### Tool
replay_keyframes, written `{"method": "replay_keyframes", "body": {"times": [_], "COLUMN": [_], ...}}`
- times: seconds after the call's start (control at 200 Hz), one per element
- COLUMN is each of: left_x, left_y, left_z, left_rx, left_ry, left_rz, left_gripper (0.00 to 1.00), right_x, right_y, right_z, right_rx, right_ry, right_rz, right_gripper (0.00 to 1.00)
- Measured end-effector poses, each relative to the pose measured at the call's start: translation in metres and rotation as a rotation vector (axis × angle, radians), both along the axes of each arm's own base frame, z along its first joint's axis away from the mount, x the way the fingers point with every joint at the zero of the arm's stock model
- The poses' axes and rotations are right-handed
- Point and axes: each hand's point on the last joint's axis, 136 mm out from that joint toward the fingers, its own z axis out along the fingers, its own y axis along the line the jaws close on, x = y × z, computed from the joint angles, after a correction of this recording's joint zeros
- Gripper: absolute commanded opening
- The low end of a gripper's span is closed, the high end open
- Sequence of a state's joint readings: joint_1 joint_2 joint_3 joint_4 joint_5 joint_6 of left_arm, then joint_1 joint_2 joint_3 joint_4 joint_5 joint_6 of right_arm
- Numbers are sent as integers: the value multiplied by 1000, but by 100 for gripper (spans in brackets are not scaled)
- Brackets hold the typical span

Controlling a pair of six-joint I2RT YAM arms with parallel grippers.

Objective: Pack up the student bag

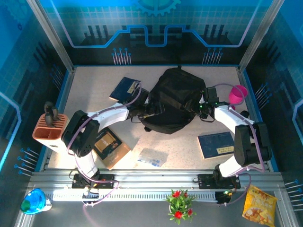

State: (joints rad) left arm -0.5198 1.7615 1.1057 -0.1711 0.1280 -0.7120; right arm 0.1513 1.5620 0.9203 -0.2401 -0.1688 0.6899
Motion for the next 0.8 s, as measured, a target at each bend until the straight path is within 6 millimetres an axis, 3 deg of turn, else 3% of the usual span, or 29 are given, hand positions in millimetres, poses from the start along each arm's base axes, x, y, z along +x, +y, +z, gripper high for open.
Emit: {"method": "replay_keyframes", "body": {"times": [0.155,0.31,0.45,0.58,0.685,0.8], "left_x": [1,2,1,-1,1,0], "left_y": [31,35,19,-9,-31,-51], "left_z": [1,18,33,52,58,47], "left_rx": [32,30,7,-42,-81,-101], "left_ry": [7,-27,-47,-64,-54,-6], "left_rz": [55,46,12,-44,-76,-105], "left_gripper": [95,95,90,83,77,71], "right_x": [1,1,0,-10,-25,-39], "right_y": [31,39,35,30,27,27], "right_z": [-5,-4,7,15,4,-13], "right_rx": [51,51,40,33,36,49], "right_ry": [-3,-10,-43,-69,-36,17], "right_rz": [86,104,93,83,74,68], "right_gripper": [59,60,61,60,57,49]}}
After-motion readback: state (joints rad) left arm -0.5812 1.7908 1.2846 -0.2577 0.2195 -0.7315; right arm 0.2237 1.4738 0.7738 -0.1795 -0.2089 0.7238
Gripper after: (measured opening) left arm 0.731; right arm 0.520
